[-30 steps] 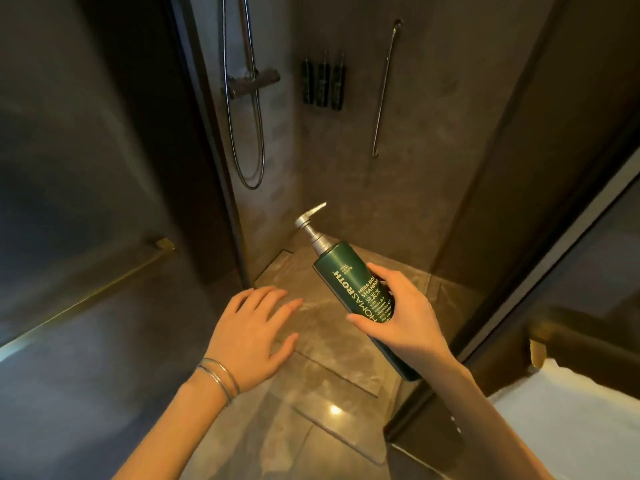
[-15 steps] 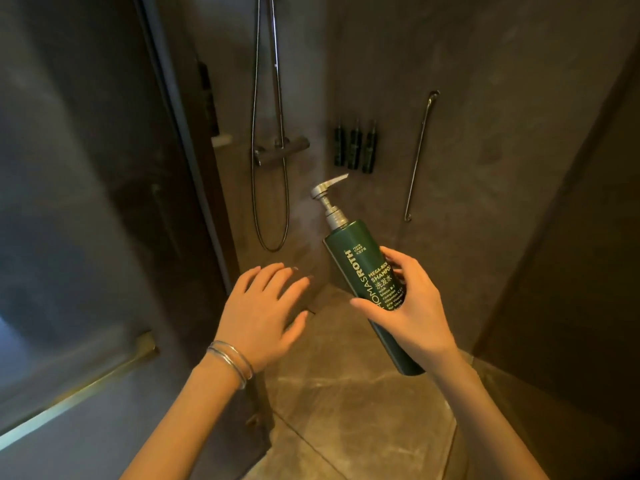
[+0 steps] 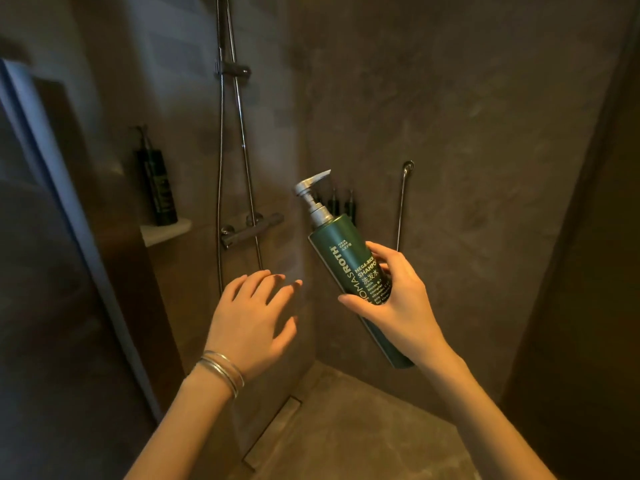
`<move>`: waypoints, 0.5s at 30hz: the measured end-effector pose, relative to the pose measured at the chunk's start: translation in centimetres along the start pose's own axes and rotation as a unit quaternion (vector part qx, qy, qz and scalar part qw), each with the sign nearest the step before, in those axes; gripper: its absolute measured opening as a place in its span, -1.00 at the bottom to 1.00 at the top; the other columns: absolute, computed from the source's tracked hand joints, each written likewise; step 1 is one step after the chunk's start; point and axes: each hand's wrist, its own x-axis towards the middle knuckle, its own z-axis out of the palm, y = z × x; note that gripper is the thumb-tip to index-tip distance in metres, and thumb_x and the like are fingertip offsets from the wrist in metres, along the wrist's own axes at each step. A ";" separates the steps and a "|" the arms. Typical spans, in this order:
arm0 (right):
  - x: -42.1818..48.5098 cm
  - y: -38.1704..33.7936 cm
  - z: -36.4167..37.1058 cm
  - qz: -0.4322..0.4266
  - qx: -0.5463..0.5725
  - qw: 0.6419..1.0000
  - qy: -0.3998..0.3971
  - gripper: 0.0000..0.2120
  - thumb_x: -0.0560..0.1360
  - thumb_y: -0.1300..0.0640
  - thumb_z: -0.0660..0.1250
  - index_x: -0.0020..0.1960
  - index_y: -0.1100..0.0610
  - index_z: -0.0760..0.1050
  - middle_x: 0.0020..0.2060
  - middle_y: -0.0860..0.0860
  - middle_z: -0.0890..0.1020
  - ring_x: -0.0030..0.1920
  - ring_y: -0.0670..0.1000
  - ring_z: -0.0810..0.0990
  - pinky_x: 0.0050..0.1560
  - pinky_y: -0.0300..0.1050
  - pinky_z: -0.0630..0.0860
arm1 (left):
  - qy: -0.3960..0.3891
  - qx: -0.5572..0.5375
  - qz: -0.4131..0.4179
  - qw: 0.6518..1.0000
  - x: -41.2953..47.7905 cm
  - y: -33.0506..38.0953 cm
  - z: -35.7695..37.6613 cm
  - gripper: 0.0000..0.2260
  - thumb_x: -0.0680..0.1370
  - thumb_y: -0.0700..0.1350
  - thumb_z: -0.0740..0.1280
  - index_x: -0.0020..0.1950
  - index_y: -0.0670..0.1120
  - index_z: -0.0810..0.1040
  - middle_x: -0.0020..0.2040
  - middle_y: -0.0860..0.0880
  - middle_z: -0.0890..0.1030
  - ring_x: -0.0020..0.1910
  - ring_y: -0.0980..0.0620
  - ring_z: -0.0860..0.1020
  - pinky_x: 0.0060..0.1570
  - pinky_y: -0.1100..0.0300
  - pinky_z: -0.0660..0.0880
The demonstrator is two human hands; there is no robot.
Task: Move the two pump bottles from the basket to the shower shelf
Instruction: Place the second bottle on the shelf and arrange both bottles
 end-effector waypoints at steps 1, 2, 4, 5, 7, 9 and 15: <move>1.4 0.5 0.3 -0.007 -0.002 1.000 0.009 -0.29 0.28 0.01 0.53 0.35 0.04 0.30 0.17 -0.09 0.45 0.15 -0.17 0.42 0.07 -0.54 0.33 | 0.007 0.002 0.002 1.000 1.3 -0.7 0.3 -0.59 0.44 0.10 0.15 0.13 -0.08 0.57 0.06 -0.11 0.60 0.13 -0.14 0.52 0.12 -0.03 0.40; 2.6 0.9 0.7 -0.010 0.001 1.000 0.017 -0.29 0.28 0.01 0.53 0.34 0.04 0.30 0.17 -0.08 0.46 0.14 -0.18 0.43 0.06 -0.54 0.34 | 0.012 0.005 0.004 1.000 2.4 -1.3 0.7 -0.59 0.44 0.10 0.15 0.13 -0.08 0.58 0.07 -0.11 0.60 0.13 -0.14 0.51 0.12 -0.04 0.40; 4.7 1.8 1.6 -0.009 0.023 0.999 0.025 -0.30 0.29 0.03 0.53 0.34 0.04 0.31 0.16 -0.08 0.47 0.12 -0.19 0.45 0.02 -0.53 0.37 | 0.011 0.019 0.006 1.000 4.4 -2.5 1.8 -0.58 0.43 0.11 0.15 0.12 -0.09 0.58 0.07 -0.11 0.60 0.13 -0.14 0.51 0.12 -0.05 0.41; 5.6 2.2 2.1 -0.007 0.036 0.999 0.025 -0.31 0.29 0.04 0.53 0.33 0.04 0.31 0.16 -0.07 0.48 0.11 -0.20 0.46 0.00 -0.52 0.39 | 0.006 0.026 0.006 1.000 5.2 -3.1 2.4 -0.58 0.43 0.11 0.14 0.11 -0.09 0.58 0.07 -0.11 0.60 0.13 -0.14 0.51 0.12 -0.05 0.41; 7.4 3.3 3.0 -0.007 0.054 0.998 0.023 -0.33 0.30 0.06 0.53 0.33 0.05 0.31 0.16 -0.05 0.48 0.12 -0.21 0.46 -0.02 -0.53 0.39 | -0.004 0.031 0.006 0.999 6.6 -3.9 3.6 -0.57 0.42 0.11 0.14 0.12 -0.09 0.58 0.07 -0.12 0.60 0.13 -0.14 0.52 0.12 -0.06 0.41; 9.2 4.5 3.8 -0.010 0.064 0.998 0.022 -0.33 0.30 0.08 0.53 0.32 0.06 0.32 0.16 -0.04 0.49 0.12 -0.21 0.46 -0.03 -0.53 0.39 | -0.008 0.034 -0.003 0.999 7.8 -4.5 4.9 -0.57 0.43 0.11 0.13 0.12 -0.09 0.58 0.07 -0.12 0.60 0.12 -0.14 0.52 0.11 -0.06 0.42; 15.4 9.2 6.4 -0.026 0.104 0.994 0.013 -0.32 0.28 0.03 0.54 0.32 0.02 0.32 0.17 -0.05 0.49 0.15 -0.13 0.48 0.09 -0.29 0.49 | -0.027 0.051 -0.048 0.997 10.9 -6.8 9.1 -0.56 0.46 0.15 0.12 0.19 -0.04 0.56 0.12 -0.08 0.59 0.15 -0.11 0.51 0.13 -0.04 0.39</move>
